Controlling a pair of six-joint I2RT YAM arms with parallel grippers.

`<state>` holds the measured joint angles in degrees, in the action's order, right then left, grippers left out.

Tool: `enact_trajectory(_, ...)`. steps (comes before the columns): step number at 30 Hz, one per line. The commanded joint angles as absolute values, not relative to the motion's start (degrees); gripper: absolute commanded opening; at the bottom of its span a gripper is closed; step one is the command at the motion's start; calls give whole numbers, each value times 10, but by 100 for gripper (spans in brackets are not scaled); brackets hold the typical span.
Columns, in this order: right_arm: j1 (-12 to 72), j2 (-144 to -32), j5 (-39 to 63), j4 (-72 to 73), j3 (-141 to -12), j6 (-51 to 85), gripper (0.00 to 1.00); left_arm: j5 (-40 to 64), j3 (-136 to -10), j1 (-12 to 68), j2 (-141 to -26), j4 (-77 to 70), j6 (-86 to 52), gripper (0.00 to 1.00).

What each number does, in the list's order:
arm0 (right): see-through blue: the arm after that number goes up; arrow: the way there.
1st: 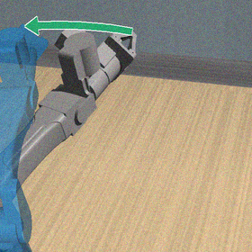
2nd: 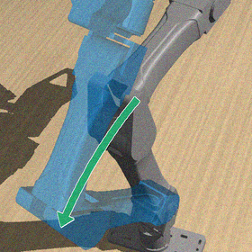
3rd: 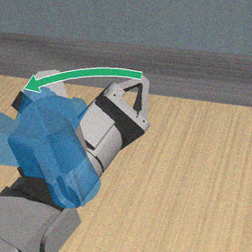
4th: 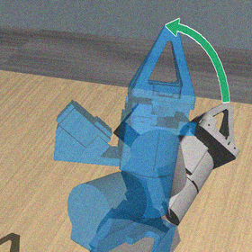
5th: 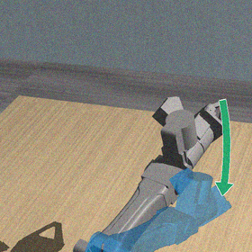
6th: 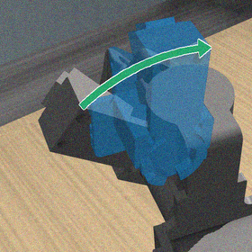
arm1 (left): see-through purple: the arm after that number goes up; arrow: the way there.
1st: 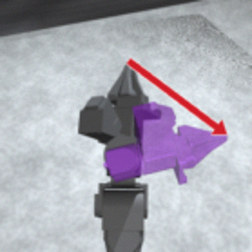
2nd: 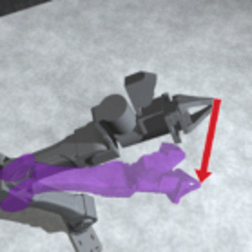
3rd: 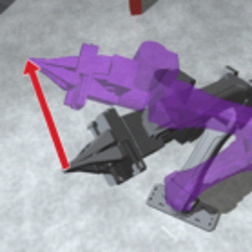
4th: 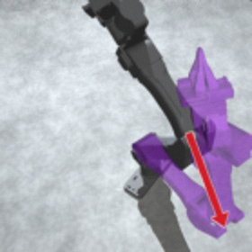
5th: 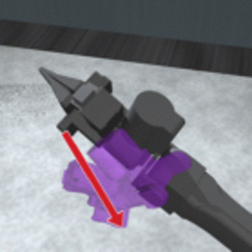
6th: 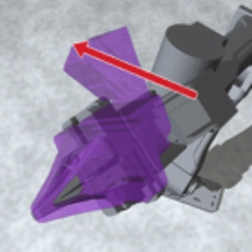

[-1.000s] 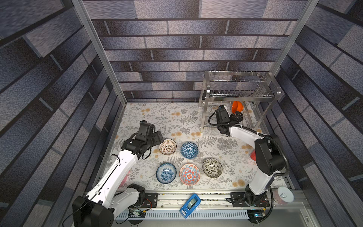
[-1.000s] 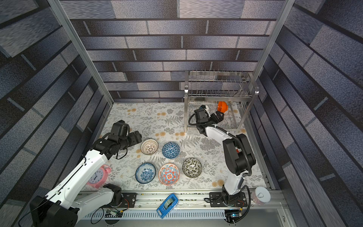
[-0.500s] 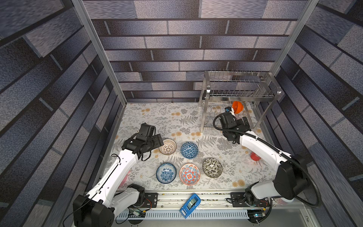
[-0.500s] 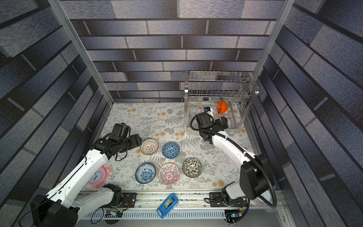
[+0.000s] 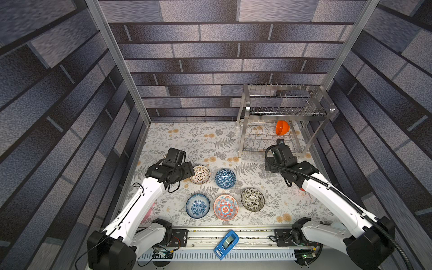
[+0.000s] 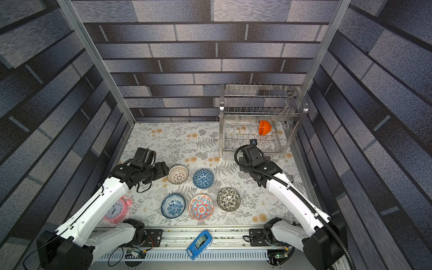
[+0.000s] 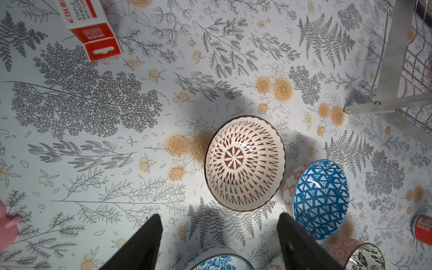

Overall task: Load bowls into a dish rack
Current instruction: Pick up the bowl from the center of the table.

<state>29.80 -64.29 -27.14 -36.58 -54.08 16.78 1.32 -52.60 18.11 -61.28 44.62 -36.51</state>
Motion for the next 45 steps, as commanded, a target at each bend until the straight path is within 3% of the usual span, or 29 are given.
enact_trajectory(1, 309, -629, -152, -377, -518, 242, 99, 16, -519, 188, -625, 464, -378, 80)
enact_trajectory(15, 325, -582, 41, -285, -462, 366, 99, 3, -500, 191, -690, 413, -350, 68)
enact_trajectory(18, 327, -595, 50, -275, -462, 373, 99, 2, -504, 191, -712, 406, -341, 65)
enact_trajectory(31, 330, -648, 74, -246, -485, 384, 97, -6, -499, 187, -766, 367, -340, 35)
enact_trajectory(45, 340, -645, 75, -264, -507, 387, 96, -9, -497, 187, -803, 350, -341, 23)
